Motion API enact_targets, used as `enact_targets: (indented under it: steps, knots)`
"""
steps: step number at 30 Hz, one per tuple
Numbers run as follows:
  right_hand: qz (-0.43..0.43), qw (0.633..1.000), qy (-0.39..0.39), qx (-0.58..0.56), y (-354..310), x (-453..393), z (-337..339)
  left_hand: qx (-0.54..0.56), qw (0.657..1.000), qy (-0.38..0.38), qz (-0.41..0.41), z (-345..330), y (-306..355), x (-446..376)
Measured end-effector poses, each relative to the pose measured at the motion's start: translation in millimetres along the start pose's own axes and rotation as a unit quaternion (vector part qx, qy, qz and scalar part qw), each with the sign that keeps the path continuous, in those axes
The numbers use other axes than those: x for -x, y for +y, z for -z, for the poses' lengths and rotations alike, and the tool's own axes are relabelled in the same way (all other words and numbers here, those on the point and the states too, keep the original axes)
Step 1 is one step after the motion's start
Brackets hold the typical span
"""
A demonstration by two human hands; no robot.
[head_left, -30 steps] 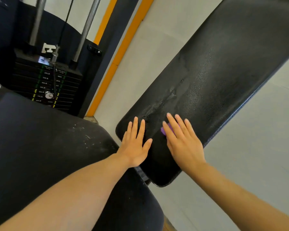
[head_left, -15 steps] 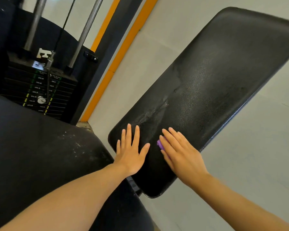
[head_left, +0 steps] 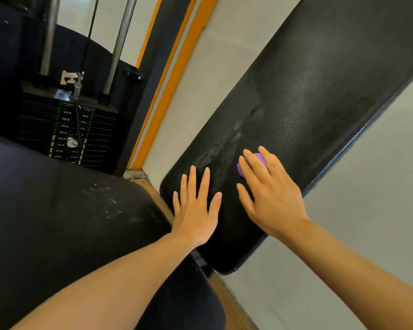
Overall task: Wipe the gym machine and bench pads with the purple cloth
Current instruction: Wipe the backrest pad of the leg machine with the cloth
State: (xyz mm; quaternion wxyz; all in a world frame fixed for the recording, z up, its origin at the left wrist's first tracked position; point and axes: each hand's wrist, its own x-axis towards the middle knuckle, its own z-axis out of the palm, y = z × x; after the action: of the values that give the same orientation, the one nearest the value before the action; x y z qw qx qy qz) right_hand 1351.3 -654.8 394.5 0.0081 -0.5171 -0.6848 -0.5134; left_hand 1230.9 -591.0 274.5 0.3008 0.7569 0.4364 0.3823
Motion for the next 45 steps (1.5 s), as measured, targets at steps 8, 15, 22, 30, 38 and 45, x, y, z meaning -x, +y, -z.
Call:
enact_targets:
  steps: [8, 15, 22, 30, 38, 45]
  knots:
    - [0.068, 0.996, 0.053, -0.029, 23.7, -14.9, 7.1, 0.019, 0.997, 0.071, 0.005, -11.6, 17.1, -9.2]
    - [0.072, 0.997, 0.026, -0.019, 29.6, -4.9, -0.7, -0.018, 0.994, 0.095, -0.046, -13.7, 6.4, -12.5]
    - [0.04, 0.999, 0.009, -0.01, 27.2, -9.7, -6.1, 0.025, 0.986, 0.138, -0.086, -7.9, 13.6, -26.4]
    - [0.016, 0.999, -0.026, 0.033, 24.2, -41.1, -21.2, -0.011, 0.988, 0.118, -0.099, -9.2, 12.5, -33.9]
    - [-0.027, 0.997, -0.059, 0.044, 28.6, -104.8, -13.4, -0.026, 0.989, 0.099, -0.111, -5.1, 9.2, -35.4]
    - [0.037, 0.995, -0.053, 0.07, 42.0, -66.2, -14.7, -0.029, 0.992, 0.062, -0.106, 1.6, 9.4, -35.5]
